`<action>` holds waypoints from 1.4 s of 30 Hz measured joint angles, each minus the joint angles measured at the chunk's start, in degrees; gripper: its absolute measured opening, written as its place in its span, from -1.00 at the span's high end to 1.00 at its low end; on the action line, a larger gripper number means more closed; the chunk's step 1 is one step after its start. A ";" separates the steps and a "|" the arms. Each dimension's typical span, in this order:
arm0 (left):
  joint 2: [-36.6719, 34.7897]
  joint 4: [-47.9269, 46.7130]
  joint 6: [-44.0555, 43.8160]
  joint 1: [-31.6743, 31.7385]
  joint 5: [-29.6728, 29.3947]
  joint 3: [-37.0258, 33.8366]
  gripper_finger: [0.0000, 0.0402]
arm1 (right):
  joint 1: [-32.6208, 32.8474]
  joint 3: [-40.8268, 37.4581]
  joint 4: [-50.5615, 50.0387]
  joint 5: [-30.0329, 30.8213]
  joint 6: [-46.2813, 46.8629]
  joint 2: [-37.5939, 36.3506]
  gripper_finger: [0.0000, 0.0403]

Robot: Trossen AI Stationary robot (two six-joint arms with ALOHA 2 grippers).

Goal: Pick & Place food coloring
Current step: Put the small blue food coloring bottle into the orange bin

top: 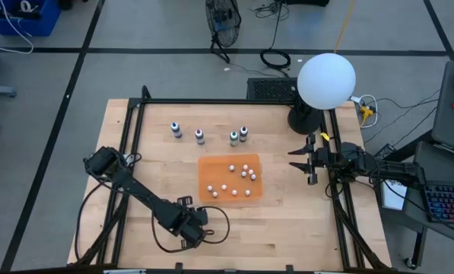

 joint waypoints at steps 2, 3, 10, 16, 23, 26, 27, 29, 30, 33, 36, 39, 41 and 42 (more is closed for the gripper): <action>0.00 0.04 0.02 0.14 -0.09 0.00 0.20 | 0.00 0.02 -0.02 0.00 0.00 0.00 0.23; 0.00 0.03 0.02 0.20 -0.07 0.00 0.20 | 0.02 0.02 0.00 0.00 0.00 0.00 0.23; 0.00 0.03 0.68 0.45 -0.01 0.00 0.29 | 0.00 0.00 -0.02 0.00 0.02 0.00 0.23; 0.00 0.03 1.00 1.44 0.59 0.00 0.51 | 0.00 0.02 0.00 0.00 0.00 0.00 0.23; 0.01 -1.56 4.61 3.33 0.66 1.38 0.64 | 0.00 0.00 -0.02 0.00 0.00 0.00 0.23; 0.00 -7.38 8.18 4.41 0.28 7.10 0.64 | 0.01 0.02 0.00 0.00 0.01 0.00 0.23; 0.00 -10.14 9.46 4.77 -0.47 9.56 0.64 | 0.01 0.01 0.00 0.00 0.01 0.00 0.23; 0.00 -15.72 12.09 5.73 -3.14 15.01 0.64 | 0.02 0.02 0.00 -0.02 0.00 0.00 0.23; -0.01 -17.99 13.63 6.37 -4.59 17.84 0.64 | 0.02 0.00 0.00 0.00 0.02 0.00 0.23; -0.09 -21.61 19.13 8.80 -8.08 25.39 0.64 | 0.00 0.02 -0.01 0.00 0.02 0.00 0.23; -0.09 -20.38 25.41 12.08 -9.05 30.41 0.64 | 0.01 0.01 0.00 0.00 0.00 0.00 0.23; -0.13 -17.04 31.46 15.97 -8.38 31.78 0.64 | 0.02 0.00 0.00 0.00 0.00 -0.02 0.23; -0.10 -15.65 34.52 18.49 -7.32 31.69 0.64 | 0.02 0.00 -0.02 0.00 0.00 0.00 0.23; -0.09 -14.99 35.38 19.63 -6.79 31.67 0.64 | 0.02 0.01 0.00 0.00 0.02 0.00 0.23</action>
